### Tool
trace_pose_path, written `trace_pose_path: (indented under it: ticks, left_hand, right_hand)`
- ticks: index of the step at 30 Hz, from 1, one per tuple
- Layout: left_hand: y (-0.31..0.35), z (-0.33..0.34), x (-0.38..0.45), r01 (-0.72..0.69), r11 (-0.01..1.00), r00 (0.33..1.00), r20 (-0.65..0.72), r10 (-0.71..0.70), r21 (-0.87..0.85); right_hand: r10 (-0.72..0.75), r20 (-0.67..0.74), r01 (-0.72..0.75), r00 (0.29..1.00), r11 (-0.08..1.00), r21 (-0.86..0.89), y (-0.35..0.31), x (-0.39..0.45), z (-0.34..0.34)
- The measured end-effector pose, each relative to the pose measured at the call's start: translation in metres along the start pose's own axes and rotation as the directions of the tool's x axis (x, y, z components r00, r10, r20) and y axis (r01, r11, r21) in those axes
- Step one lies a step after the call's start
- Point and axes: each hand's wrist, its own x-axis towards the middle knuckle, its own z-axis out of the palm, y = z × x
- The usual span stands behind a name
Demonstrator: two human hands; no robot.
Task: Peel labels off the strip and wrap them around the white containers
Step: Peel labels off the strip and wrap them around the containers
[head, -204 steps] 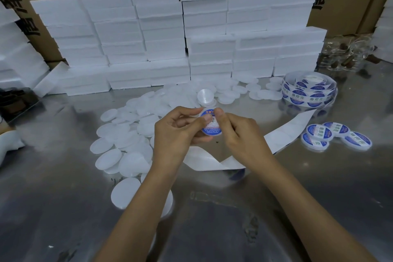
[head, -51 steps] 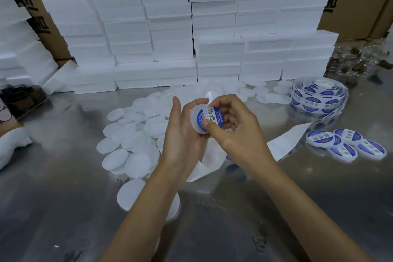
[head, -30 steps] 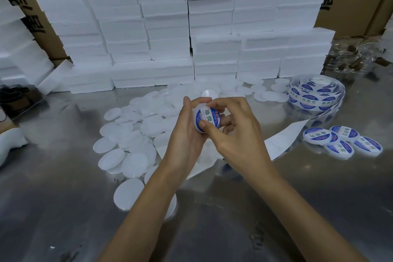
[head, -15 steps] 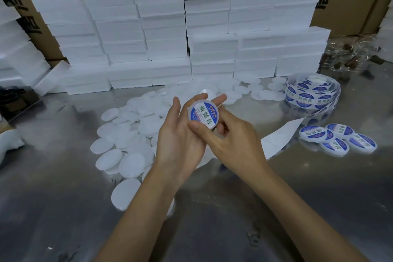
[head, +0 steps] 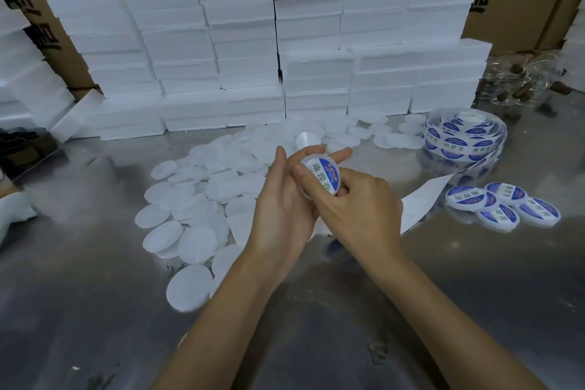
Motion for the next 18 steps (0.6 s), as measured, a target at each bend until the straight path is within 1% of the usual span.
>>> trace_pose_path:
  ticks: [5,7,9,11,13,15,16,18]
  left_hand:
    - [0.000,-0.004,0.000,0.014,0.999,1.000,0.025,-0.015,0.045]
    - [0.001,-0.003,0.000,0.018,0.998,1.000,0.009,-0.019,0.060]
    - [0.001,-0.004,0.001,0.018,0.997,1.000,-0.018,-0.017,0.069]
    - [0.001,-0.007,0.002,0.013,0.997,0.999,-0.052,-0.009,0.073]
    - [0.002,-0.009,0.003,0.015,0.996,0.996,-0.087,-0.007,0.091]
    - [0.005,-0.010,0.004,-0.004,0.993,0.993,-0.119,0.018,0.119]
    - [0.007,-0.011,0.004,-0.014,0.992,0.992,-0.125,0.029,0.123]
    - [0.008,-0.013,0.004,-0.021,0.990,0.991,-0.125,0.039,0.141]
  right_hand:
    - [-0.006,-0.072,0.018,0.997,0.986,0.166,0.002,0.001,0.001]
    - [-0.016,-0.061,0.030,0.998,0.971,0.236,0.002,0.002,0.002]
    - [-0.007,0.024,-0.001,1.000,0.945,0.327,0.004,0.003,0.003]
    - [0.001,0.163,-0.070,0.987,0.907,0.416,0.008,0.006,0.002]
    - [-0.010,0.299,-0.133,0.954,0.881,0.454,0.012,0.008,0.000]
    - [0.011,0.393,-0.210,0.920,0.860,0.466,0.015,0.009,-0.004]
    - [0.055,0.414,-0.273,0.909,0.828,0.489,0.016,0.010,-0.007]
    - [0.220,0.411,-0.435,0.885,0.705,0.560,0.021,0.015,-0.014]
